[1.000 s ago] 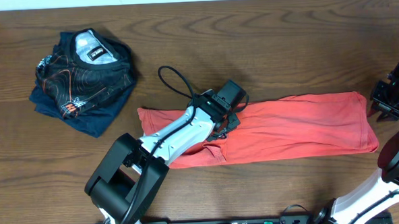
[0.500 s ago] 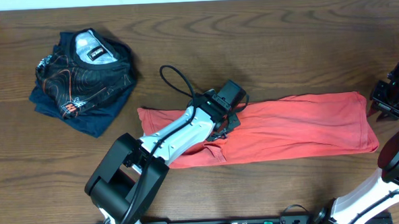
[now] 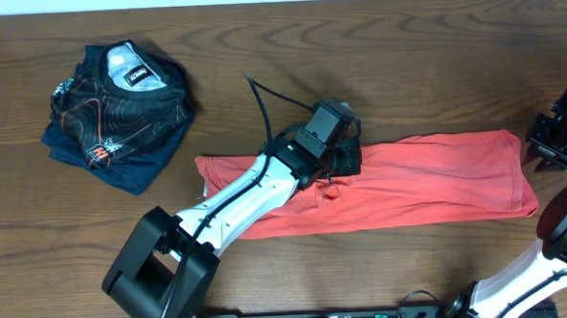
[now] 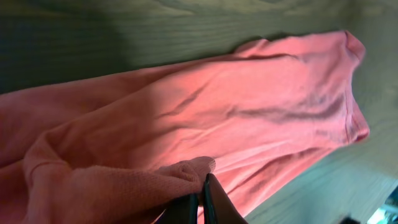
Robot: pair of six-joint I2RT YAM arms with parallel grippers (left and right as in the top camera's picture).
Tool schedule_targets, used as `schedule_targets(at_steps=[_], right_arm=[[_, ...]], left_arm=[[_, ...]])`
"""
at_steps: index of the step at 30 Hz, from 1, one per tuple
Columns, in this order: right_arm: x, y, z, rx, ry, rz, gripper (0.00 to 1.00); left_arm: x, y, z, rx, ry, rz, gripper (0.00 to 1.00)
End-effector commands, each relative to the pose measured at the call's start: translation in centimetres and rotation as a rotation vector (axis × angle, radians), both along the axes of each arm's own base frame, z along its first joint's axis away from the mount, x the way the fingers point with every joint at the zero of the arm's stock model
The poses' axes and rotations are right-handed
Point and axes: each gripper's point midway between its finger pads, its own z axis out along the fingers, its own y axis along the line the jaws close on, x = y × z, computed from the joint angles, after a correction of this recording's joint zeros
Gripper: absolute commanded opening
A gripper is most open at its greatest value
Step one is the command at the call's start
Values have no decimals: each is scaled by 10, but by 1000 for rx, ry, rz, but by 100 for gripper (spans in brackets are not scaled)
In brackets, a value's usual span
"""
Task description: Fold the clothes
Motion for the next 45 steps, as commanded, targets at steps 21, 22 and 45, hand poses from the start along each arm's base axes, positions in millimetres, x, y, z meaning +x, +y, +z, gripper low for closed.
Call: schedule_targets(at_steps=[21, 22, 45], right_arm=[[-1, 1, 9, -7, -17, -5, 25], [-1, 1, 9, -7, -17, -5, 25], [33, 62, 15, 238, -187, 217, 25]], left_arm=[[-19, -18, 7, 46, -174, -291, 22], [-14, -11, 13, 47, -182, -272, 22], [0, 172, -54, 461, 214, 120, 7]])
